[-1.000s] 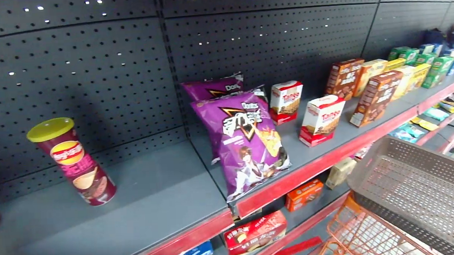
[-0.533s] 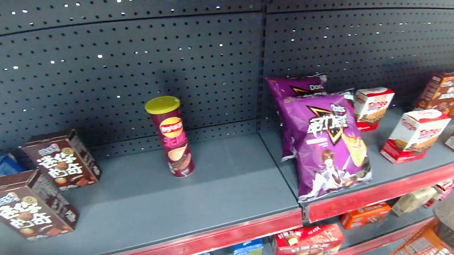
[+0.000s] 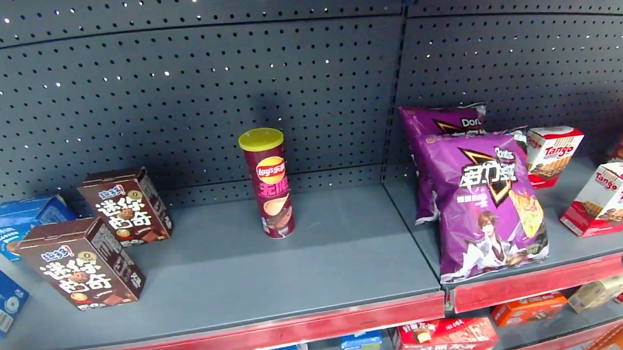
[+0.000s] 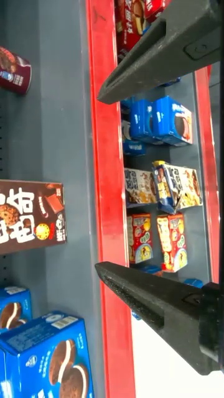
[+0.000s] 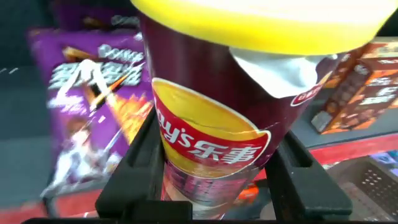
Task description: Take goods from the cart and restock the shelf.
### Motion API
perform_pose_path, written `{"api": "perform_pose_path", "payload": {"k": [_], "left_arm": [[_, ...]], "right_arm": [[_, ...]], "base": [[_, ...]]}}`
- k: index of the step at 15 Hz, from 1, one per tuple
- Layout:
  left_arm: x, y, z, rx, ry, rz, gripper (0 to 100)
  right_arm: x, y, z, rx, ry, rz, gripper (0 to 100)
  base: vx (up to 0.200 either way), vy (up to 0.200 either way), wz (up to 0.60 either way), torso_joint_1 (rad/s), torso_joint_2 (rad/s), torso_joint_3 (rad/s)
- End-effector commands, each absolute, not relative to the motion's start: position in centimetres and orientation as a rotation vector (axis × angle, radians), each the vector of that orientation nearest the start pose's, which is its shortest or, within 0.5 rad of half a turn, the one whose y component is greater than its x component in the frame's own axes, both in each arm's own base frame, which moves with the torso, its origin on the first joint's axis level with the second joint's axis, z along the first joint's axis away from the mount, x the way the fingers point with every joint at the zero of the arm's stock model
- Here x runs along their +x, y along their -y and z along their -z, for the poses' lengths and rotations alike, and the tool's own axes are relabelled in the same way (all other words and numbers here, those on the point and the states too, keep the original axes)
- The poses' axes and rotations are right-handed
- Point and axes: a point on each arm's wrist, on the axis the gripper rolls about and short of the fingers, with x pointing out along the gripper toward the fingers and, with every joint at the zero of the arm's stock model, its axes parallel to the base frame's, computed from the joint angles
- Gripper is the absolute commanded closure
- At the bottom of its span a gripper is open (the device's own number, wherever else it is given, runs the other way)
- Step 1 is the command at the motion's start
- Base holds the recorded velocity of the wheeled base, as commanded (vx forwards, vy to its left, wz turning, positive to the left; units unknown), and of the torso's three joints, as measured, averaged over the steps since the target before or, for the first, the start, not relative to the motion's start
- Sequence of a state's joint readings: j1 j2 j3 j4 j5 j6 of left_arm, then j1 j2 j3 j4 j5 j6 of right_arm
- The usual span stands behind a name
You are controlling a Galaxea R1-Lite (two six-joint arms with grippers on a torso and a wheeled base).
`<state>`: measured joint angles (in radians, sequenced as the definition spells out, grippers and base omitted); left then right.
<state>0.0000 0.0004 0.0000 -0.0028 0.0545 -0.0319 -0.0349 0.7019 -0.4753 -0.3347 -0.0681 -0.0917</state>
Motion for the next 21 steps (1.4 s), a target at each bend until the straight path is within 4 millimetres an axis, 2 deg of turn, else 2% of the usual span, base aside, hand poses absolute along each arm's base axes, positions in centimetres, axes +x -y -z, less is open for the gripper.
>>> {"api": "perform_pose_path", "payload": {"k": [1, 3, 5, 7, 10, 16, 18, 21], "left_arm": [[-2.3, -0.1, -7.6, -0.032, 0.004, -0.055, 0], [-2.3, -0.1, -7.6, -0.032, 0.004, -0.055, 0], [-2.3, -0.1, -7.6, -0.032, 0.004, -0.055, 0], [-2.3, -0.1, -7.6, -0.032, 0.002, -0.055, 0], [-2.3, -0.1, -7.6, -0.032, 0.004, -0.055, 0], [-2.3, -0.1, -7.6, -0.032, 0.004, -0.055, 0], [-2.3, -0.1, -7.6, -0.032, 0.004, -0.055, 0], [-2.3, 0.0, -7.6, 0.029, 0.002, 0.011, 0]], "right_arm": [[4.5, 0.2, -24.9, -0.085, 0.160, 0.068, 100], [4.1, -0.1, -24.5, -0.070, 0.153, -0.027, 100], [4.3, -0.2, -24.6, -0.060, 0.150, -0.046, 100], [5.0, -0.8, -25.0, -0.063, 0.209, -0.168, 100], [5.8, -1.2, -25.6, -0.078, 0.201, -0.325, 100], [6.0, -1.7, -26.0, -0.087, 0.208, -0.411, 100], [6.4, -1.8, -25.4, -0.086, 0.174, -0.416, 100], [6.2, -1.7, -25.7, -0.082, 0.138, -0.379, 100]], "base": [[0.000, 0.000, 0.00, 0.000, 0.00, 0.000], [0.000, 0.000, 0.00, 0.000, 0.00, 0.000], [0.000, 0.000, 0.00, 0.000, 0.00, 0.000], [0.000, 0.000, 0.00, 0.000, 0.00, 0.000], [0.000, 0.000, 0.00, 0.000, 0.00, 0.000], [0.000, 0.000, 0.00, 0.000, 0.00, 0.000], [0.000, 0.000, 0.00, 0.000, 0.00, 0.000], [0.000, 0.000, 0.00, 0.000, 0.00, 0.000]]}}
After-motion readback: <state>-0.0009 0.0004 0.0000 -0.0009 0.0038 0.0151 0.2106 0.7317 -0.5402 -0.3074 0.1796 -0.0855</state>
